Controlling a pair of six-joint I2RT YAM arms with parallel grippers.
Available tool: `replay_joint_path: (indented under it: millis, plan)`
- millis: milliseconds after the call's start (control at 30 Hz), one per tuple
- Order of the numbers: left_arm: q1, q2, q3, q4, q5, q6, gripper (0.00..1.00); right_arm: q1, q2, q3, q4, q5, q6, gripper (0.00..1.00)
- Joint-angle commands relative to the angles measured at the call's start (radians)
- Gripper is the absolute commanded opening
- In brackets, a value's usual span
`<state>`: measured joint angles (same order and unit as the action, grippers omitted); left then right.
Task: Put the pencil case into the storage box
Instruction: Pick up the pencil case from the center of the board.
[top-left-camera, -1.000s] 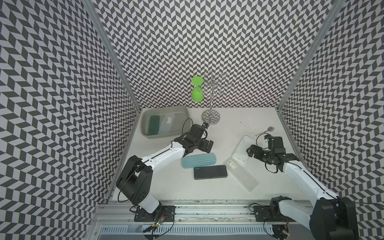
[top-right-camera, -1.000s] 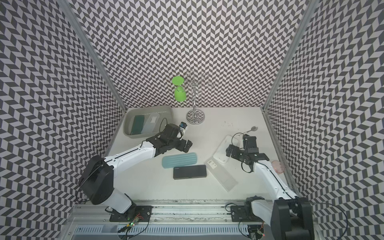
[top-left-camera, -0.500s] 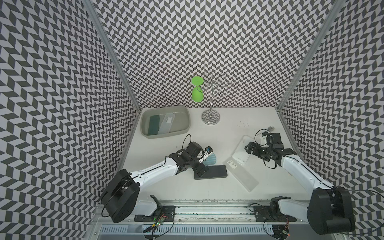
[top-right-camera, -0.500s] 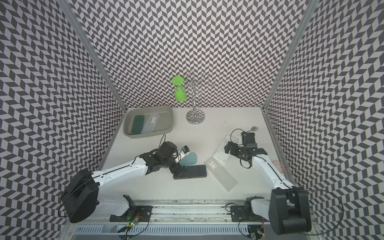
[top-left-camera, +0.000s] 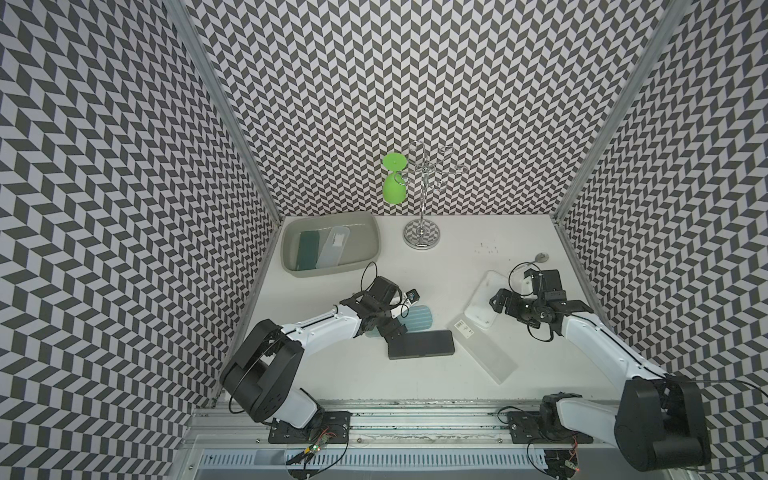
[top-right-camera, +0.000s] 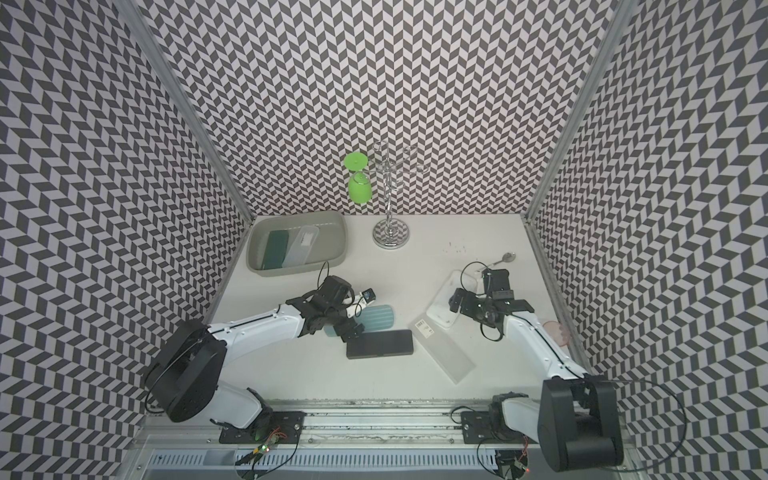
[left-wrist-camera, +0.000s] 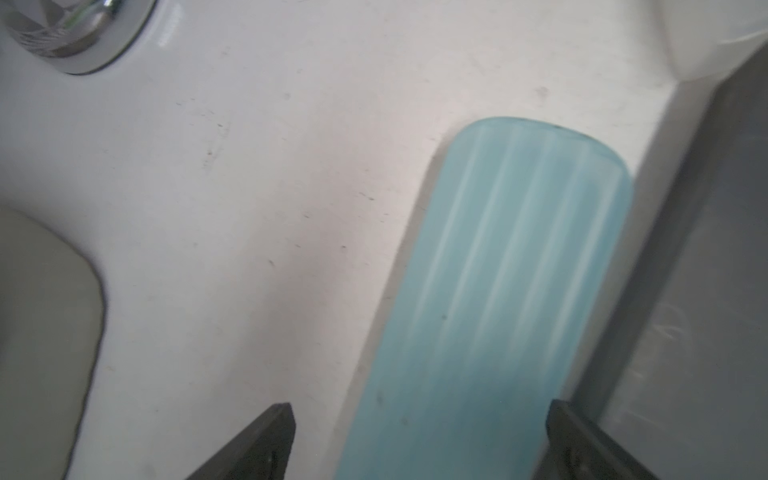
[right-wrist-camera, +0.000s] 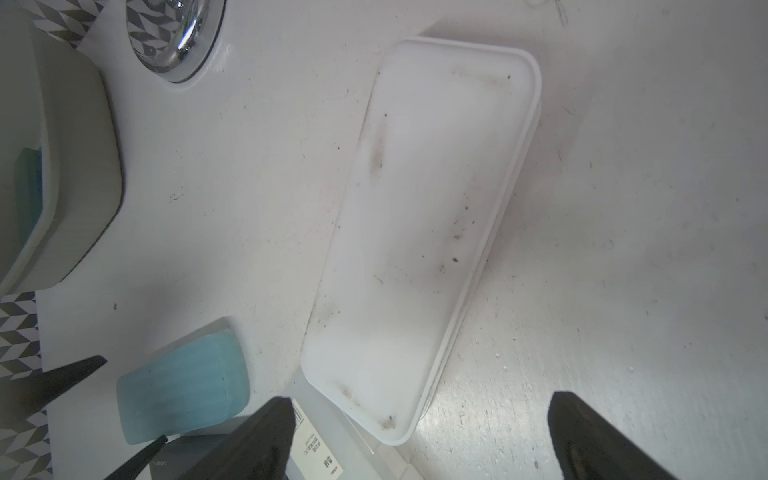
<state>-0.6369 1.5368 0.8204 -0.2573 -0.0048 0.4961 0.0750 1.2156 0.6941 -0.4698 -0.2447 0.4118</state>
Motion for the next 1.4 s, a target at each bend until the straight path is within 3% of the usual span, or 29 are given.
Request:
replay_joint_path:
  millis: [0, 133, 633, 1100, 1367]
  plan:
    - [0.011, 0.060, 0.039, 0.028, -0.043, 0.069, 1.00, -0.004, -0.024, 0.021, 0.007, 0.013, -0.006, 1.00]
    - [0.006, 0.099, 0.078, -0.013, -0.007, 0.066, 1.00, -0.005, -0.033, 0.028, -0.007, 0.020, -0.010, 0.99]
    - [-0.041, -0.018, 0.042, -0.111, -0.008, 0.025, 1.00, -0.006, -0.040, -0.005, 0.034, 0.021, -0.013, 1.00]
    - [-0.035, 0.150, 0.098, -0.049, -0.033, 0.014, 1.00, -0.007, -0.039, 0.032, 0.016, 0.048, -0.036, 0.99]
    - [-0.015, 0.160, 0.175, -0.071, -0.002, 0.023, 1.00, -0.006, -0.034, 0.053, 0.004, 0.053, -0.042, 1.00]
